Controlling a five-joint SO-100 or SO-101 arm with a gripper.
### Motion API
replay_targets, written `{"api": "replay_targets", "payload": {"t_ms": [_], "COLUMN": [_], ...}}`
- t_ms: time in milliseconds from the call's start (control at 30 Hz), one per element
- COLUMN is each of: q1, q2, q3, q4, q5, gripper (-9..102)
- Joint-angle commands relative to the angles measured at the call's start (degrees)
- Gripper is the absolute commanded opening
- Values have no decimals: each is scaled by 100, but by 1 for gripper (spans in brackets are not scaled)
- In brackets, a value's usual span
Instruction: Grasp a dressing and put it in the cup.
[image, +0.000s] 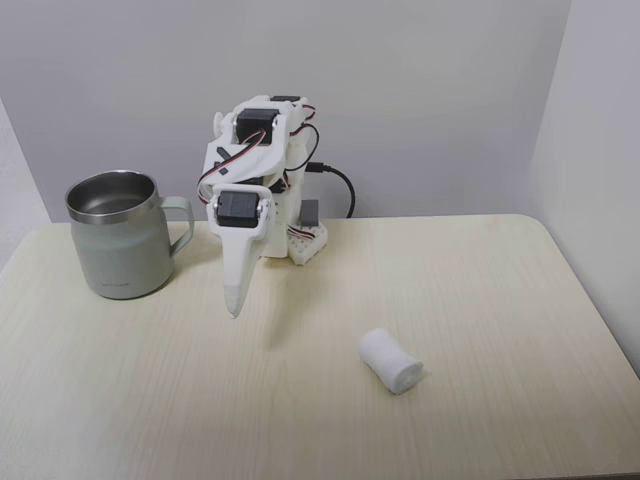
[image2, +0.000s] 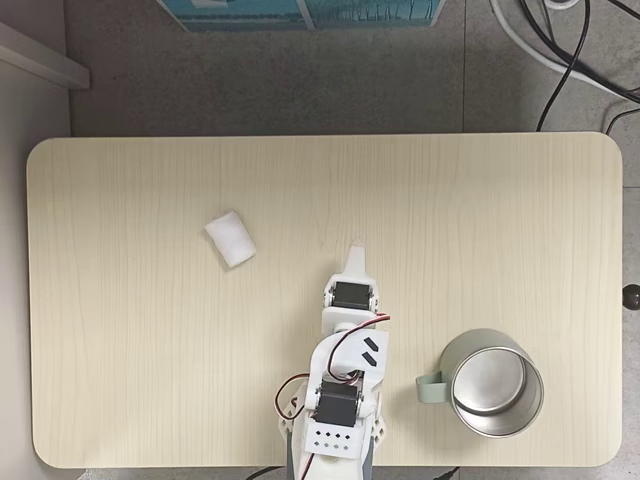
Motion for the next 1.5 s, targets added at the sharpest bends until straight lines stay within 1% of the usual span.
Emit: {"api": "replay_targets", "payload": {"t_ms": [0,767,900,967,1167,1333,1467], "q1": [9,-70,-105,-105,-422,-800,-1230], "q2": [-44,-44,-44,-44,132,1547,2979], "q3": [70,44,308,589,1986,3665,4834], "q4": [-70,-167,-176,-105,606,1107,1564], "q5": [9,-53,-114,-123,-220,-571,-1600], "gripper": [0,0,0,0,0,0,2]}}
